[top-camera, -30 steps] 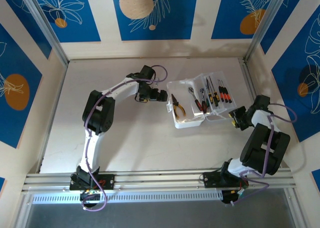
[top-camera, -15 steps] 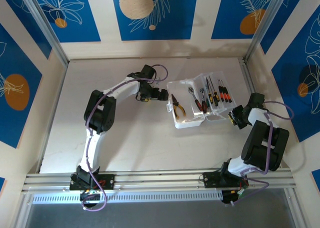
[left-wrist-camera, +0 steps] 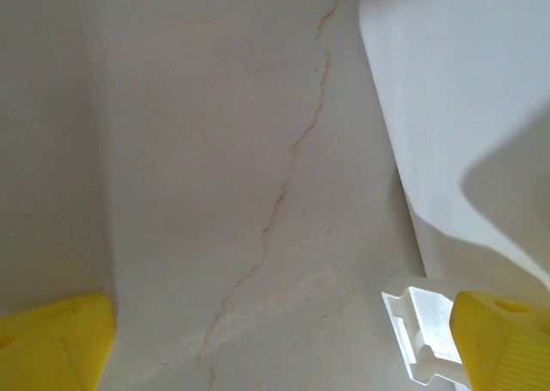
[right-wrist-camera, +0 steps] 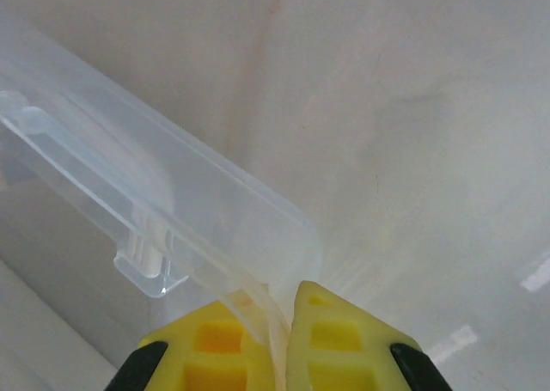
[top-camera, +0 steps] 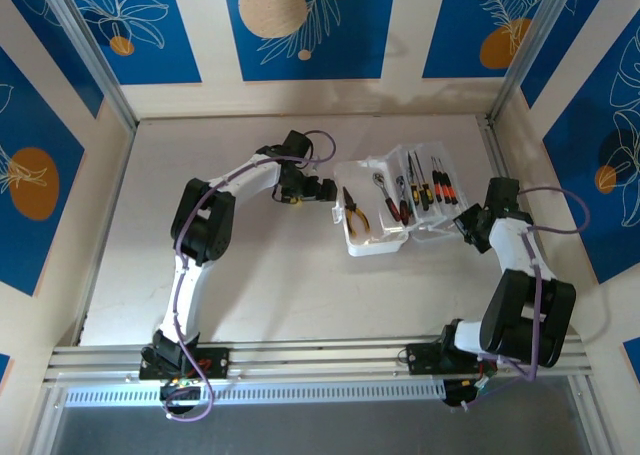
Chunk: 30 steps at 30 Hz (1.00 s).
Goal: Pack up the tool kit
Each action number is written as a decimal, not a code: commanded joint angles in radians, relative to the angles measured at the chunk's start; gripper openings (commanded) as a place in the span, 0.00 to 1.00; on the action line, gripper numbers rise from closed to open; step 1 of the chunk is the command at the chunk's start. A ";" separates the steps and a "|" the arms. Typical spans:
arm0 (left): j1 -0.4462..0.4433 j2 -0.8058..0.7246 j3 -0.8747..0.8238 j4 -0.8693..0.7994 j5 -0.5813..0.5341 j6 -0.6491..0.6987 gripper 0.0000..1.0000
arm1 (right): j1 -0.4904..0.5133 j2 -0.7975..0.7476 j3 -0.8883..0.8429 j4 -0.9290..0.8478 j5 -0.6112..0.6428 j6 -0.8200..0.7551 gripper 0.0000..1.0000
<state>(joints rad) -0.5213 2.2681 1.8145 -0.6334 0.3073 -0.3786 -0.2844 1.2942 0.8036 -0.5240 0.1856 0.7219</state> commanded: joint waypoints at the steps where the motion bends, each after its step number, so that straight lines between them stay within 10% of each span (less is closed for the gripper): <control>1: -0.022 0.033 0.023 0.018 0.039 -0.012 1.00 | 0.050 -0.091 0.058 -0.060 0.011 -0.082 0.00; 10: -0.030 0.028 0.007 0.038 0.047 -0.019 1.00 | 0.215 -0.193 0.127 -0.171 0.179 -0.105 0.00; 30: -0.042 0.007 -0.032 0.074 0.095 0.002 1.00 | 0.909 -0.103 0.305 -0.461 0.668 0.196 0.00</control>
<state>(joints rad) -0.5220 2.2677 1.8069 -0.6197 0.3138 -0.3866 0.5354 1.1595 1.0649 -0.9806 0.9493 0.8413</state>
